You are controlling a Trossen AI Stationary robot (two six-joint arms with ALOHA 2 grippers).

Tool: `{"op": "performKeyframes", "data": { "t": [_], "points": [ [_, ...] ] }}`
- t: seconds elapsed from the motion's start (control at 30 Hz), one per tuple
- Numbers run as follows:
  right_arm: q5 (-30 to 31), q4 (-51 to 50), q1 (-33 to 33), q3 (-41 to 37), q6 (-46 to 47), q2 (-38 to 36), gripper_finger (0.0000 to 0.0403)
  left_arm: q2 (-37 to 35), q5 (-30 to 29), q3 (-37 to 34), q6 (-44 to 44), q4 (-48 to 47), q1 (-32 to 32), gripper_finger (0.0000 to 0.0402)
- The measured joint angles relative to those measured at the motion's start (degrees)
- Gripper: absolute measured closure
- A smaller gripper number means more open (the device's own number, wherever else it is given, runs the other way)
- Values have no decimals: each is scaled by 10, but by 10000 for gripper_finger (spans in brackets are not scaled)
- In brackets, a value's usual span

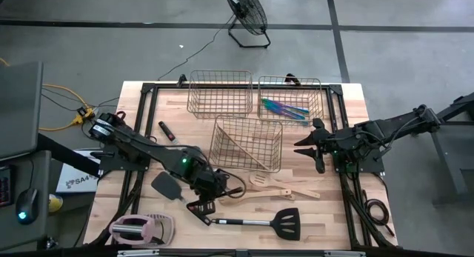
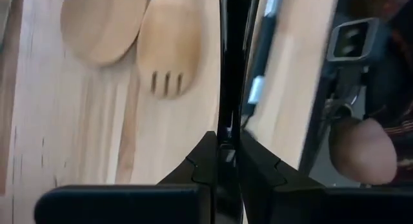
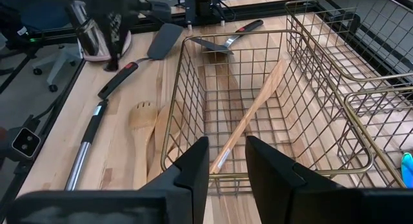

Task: Pick & Place Kitchen Items
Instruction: Put the black table knife into the top right wire basket

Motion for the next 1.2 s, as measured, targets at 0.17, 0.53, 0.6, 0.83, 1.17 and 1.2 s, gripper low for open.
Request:
{"op": "performKeyframes", "data": {
  "t": [0.17, 0.53, 0.6, 0.83, 1.17, 1.2],
  "points": [
    [0, 2, 0, 0, 0, 3, 309, 0, -33, 42, 47, 0, 0, 370],
    [-34, 106, 0, 0, -7, 74, 307, 0, -160, 110, 176, 37, 9, 370],
    [-35, 147, 1, 0, -17, 95, 300, 0, -189, 116, 199, 48, 19, 370],
    [-41, 303, 6, 0, -77, 168, 258, 0, -205, 118, 264, 97, 62, 370],
    [-60, 421, 6, 0, -111, 239, 224, 0, -205, 118, 294, 111, 99, 370],
    [-60, 434, 6, 0, -111, 243, 224, 0, -205, 118, 295, 112, 99, 370]
  ]
}}
